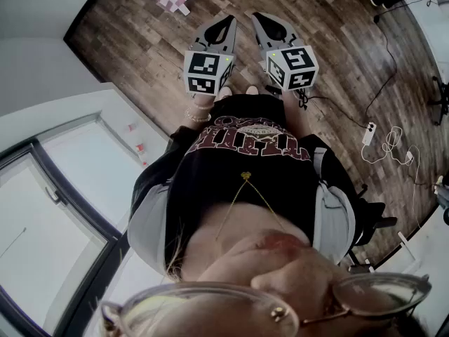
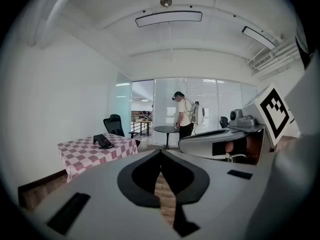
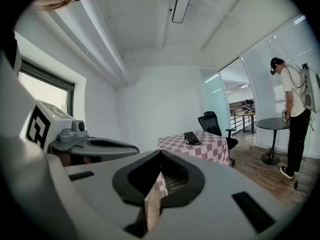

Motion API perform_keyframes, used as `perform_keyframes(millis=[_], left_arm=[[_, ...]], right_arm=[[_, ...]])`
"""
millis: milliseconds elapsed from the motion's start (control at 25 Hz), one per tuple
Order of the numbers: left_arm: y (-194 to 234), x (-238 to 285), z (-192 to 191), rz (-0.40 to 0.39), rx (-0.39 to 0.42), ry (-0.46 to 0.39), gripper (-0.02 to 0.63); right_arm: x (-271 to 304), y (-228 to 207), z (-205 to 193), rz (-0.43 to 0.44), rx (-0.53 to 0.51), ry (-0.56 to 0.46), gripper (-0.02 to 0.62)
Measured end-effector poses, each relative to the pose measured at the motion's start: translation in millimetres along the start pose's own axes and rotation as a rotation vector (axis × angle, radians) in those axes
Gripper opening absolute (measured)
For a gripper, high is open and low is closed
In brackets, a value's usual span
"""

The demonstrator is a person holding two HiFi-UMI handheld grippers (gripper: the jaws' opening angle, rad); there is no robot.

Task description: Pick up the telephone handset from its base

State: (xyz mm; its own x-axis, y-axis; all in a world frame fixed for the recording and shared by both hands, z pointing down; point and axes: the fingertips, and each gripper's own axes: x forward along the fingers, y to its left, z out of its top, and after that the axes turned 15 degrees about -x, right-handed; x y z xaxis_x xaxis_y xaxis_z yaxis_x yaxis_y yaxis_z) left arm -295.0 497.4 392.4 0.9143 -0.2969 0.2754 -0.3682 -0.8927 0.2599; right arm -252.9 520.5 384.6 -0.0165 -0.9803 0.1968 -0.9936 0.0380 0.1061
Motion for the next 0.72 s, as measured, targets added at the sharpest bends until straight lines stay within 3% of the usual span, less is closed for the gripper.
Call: perform_keyframes(millis=[720], left_arm=[[-13.9,14.0,-8.3,0.015,-0.022,-0.001,0.011]], right_arm=[[-11.0,-14.9,-15.3,0.045,0.018,0.002,0.020]])
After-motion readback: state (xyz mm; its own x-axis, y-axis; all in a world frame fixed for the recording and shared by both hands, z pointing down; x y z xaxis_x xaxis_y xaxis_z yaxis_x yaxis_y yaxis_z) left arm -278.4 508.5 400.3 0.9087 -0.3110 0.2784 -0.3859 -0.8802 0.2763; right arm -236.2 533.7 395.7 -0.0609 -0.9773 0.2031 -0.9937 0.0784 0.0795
